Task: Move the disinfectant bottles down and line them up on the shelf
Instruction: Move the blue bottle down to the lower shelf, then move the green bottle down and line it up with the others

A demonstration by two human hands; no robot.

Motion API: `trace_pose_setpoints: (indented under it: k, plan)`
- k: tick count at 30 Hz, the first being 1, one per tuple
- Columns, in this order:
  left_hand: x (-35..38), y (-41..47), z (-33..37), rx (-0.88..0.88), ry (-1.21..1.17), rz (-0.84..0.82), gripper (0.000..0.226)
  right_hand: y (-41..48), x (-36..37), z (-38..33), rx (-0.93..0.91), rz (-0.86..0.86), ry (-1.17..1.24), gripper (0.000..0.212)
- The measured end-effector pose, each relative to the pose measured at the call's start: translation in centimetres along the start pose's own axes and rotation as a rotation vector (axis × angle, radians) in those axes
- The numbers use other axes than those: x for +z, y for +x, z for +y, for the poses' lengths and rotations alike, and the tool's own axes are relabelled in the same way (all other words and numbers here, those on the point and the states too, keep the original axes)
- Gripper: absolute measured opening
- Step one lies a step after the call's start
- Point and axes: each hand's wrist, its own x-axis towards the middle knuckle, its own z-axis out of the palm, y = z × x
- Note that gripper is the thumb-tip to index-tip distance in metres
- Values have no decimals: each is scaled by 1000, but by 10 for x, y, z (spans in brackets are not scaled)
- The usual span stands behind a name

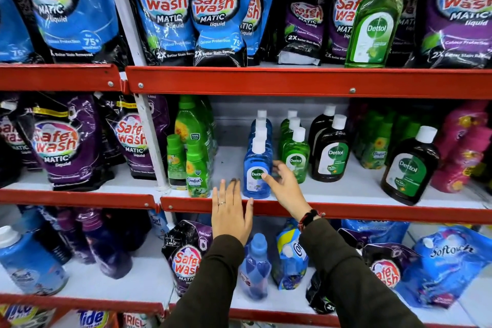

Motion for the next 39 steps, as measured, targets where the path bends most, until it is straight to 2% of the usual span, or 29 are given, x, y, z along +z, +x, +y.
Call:
trace_pose_setpoints:
  k: [18,24,29,35,39]
  plan:
    - [-3,0,1,-17,-20,-4,65,-4,-8,-5,21,-27,-73,46]
    - [-10,0,8,-74,-49,23,72,-20,-18,-13,8,3,-53,48]
    - [-32,3,30,-96,-94,160,69,-28,-43,-27,-223,216,-183,33]
    - [-76,37,79,53,-136,320,66,-29,-92,-82,-521,406,-397,31]
    - [-109,71,115,169,-166,442,66,-24,-124,-127,-679,546,-404,28]
